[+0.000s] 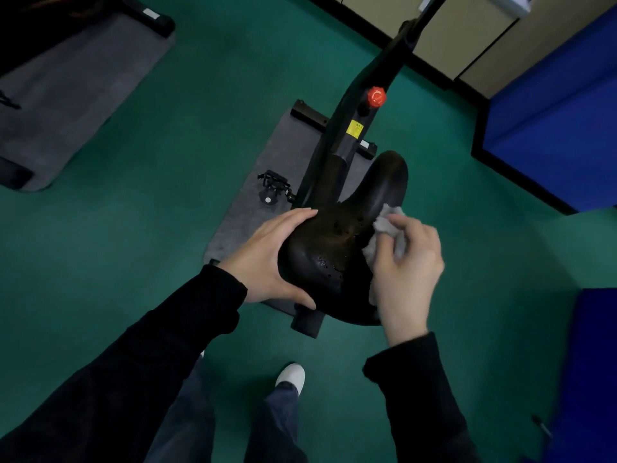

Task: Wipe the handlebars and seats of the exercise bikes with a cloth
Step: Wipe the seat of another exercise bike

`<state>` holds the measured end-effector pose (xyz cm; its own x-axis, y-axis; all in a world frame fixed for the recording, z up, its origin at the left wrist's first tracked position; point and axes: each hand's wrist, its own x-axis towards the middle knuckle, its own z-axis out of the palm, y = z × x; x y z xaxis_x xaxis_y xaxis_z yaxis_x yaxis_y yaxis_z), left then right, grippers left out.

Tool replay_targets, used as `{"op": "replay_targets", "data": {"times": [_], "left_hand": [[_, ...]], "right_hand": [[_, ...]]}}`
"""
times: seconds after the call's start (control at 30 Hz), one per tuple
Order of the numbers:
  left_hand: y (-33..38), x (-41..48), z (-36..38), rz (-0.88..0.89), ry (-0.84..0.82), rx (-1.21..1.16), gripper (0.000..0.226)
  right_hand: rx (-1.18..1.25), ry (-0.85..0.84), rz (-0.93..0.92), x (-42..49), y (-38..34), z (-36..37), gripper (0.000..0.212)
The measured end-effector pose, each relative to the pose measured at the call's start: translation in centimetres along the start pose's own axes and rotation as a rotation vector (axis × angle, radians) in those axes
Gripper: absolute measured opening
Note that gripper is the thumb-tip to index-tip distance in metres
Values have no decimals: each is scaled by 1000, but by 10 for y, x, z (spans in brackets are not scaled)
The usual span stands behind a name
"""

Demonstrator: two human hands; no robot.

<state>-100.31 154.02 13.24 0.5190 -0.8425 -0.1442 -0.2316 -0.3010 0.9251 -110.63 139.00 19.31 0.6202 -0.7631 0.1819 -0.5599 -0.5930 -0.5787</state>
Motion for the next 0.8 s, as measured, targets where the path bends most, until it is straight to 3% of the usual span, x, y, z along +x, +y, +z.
{"op": "replay_targets", "data": {"times": [0.17,0.37,0.57,0.67,0.8], "left_hand": [[-1,1,1,25,2,6,117],[-2,0,0,39,2,10,118],[-1,1,2,65,34,-13,119],[-5,-1,4,35,27,-35,121],[-8,-2,6,18,41,-78,123]], "right_hand": [[-22,-163,-360,-46,1,-14,30],[-60,-51,-155,-7,-4,-7,23],[11,-320,-411,-11,-24,2,30],[-68,-235,-384,-14,-1,-19,35],[-95,-104,-191,17,-8,-4,24]]}}
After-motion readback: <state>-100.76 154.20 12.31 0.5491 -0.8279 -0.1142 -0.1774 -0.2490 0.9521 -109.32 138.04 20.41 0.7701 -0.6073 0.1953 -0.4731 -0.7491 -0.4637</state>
